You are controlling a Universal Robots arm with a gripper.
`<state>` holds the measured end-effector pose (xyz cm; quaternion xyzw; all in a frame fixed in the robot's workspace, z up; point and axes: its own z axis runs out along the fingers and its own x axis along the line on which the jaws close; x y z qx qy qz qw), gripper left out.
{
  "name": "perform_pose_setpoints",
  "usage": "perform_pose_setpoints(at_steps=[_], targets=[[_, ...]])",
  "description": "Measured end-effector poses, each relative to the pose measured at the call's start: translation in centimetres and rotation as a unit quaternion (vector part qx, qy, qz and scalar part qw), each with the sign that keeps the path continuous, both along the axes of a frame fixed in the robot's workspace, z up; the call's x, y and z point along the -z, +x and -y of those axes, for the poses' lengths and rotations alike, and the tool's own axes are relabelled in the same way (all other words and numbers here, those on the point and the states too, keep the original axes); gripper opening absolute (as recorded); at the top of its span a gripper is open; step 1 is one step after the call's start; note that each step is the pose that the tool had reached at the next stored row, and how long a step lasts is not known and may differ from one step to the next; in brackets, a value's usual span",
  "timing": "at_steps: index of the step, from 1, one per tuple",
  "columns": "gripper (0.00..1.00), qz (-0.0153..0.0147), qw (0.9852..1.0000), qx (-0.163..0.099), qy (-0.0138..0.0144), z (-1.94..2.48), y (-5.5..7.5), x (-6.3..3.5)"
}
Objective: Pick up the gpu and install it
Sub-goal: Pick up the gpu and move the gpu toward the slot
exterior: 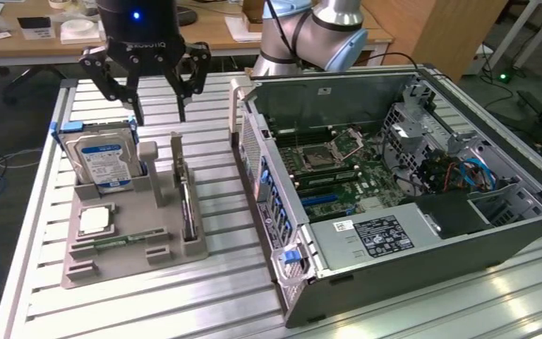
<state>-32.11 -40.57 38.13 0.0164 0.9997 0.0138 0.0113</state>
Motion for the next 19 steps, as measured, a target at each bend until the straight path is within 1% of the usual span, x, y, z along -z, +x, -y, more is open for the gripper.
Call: perform_pose_setpoints(at_steps=[3,4,8,11,15,19], targets=[[0.59,0.0001,1.0000,-0.001,0.0001,0.66,0.0,0.50],[0.59,0.0002,1.0000,-0.001,0.0001,0.81,0.0,0.69],[0.59,0.0001,1.0000,-0.002,0.0001,0.88,0.0,1.42],[0.59,0.0000,1.0000,-0.002,0.0000,1.05,0.0,1.95],[0.59,0.0000,1.0000,-0.002,0.0001,1.44,0.1,2.68],[0.59,0.0001,1.0000,-0.003,0.0000,1.54,0.2,3.40]])
